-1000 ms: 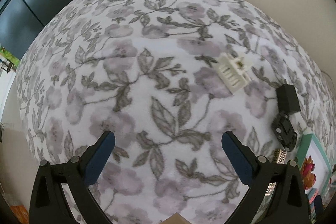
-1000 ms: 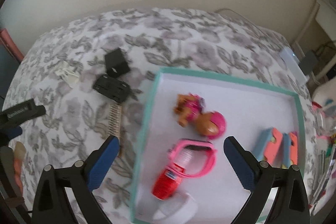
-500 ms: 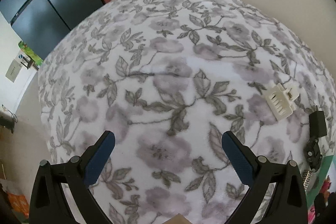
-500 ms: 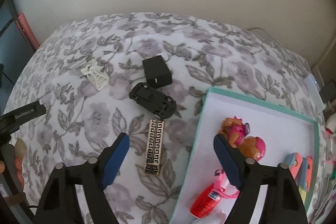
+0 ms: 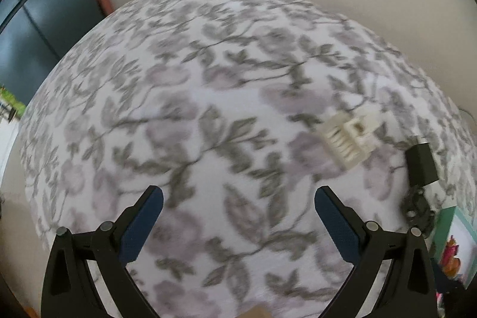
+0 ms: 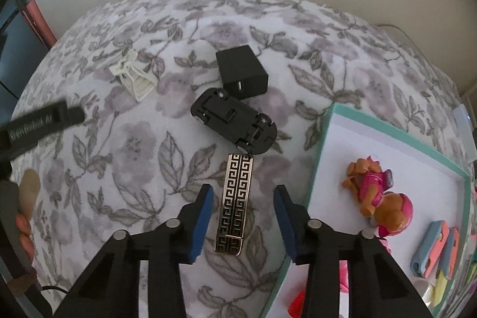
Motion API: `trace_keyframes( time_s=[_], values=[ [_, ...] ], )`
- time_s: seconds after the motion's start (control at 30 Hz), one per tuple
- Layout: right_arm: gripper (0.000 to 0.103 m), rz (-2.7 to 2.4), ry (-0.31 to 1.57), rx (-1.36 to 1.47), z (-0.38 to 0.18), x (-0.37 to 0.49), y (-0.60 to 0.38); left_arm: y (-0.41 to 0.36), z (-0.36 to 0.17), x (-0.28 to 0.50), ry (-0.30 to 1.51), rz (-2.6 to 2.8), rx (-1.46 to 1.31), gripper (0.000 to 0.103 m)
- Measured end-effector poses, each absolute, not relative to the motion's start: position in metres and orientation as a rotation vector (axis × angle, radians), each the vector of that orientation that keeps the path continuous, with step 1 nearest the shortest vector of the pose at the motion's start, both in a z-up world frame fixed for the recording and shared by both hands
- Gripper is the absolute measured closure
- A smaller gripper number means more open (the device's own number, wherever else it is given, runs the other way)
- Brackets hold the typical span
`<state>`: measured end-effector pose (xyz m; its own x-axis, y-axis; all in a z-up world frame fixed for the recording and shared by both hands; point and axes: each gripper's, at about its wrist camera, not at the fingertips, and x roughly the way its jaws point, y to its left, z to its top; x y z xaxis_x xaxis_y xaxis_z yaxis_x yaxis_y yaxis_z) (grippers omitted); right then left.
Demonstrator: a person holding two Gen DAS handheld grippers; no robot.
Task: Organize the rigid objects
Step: 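Grasp the gold patterned strip with the right gripper while the left gripper grasps the white clip, then carry the gold patterned strip and white clip into the tray and release both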
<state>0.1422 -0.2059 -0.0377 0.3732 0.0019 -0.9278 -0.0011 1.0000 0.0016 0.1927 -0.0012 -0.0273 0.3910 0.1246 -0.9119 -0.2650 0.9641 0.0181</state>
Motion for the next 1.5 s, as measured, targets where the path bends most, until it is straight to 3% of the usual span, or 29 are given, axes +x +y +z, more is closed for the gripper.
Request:
trace_keyframes(
  time_s=[0.27, 0.6, 0.7, 0.8, 0.87, 0.93, 1.5],
  values=[
    [0.075, 0.024, 1.215, 0.007, -0.049, 0.152, -0.206, -0.033, -0.022, 0.221, 1.108, 0.154, -0.140, 0.002],
    [0.078, 0.042, 1.227, 0.030, -0.058, 0.168, -0.212, -0.052, -0.037, 0.252, 1.107, 0.174, -0.102, 0.002],
    [0.078, 0.046, 1.226, 0.031, -0.059, 0.174, -0.215, -0.053, -0.041, 0.256, 1.105, 0.185, -0.092, 0.014],
    [0.078, 0.051, 1.225, 0.032, -0.060, 0.177, -0.216, -0.053, -0.044, 0.258, 1.116, 0.181, -0.091, 0.033],
    [0.078, 0.052, 1.226, 0.039, -0.060, 0.176, -0.218, -0.054, -0.045, 0.257, 1.120, 0.174, -0.092, 0.061],
    [0.079, 0.053, 1.225, 0.041, -0.060, 0.174, -0.220, -0.055, -0.044, 0.256, 1.122, 0.175, -0.087, 0.073],
    [0.081, 0.028, 1.257, 0.031, -0.058, 0.120, -0.215, -0.056, -0.038, 0.203, 1.218, 0.212, -0.078, 0.074]
  ],
)
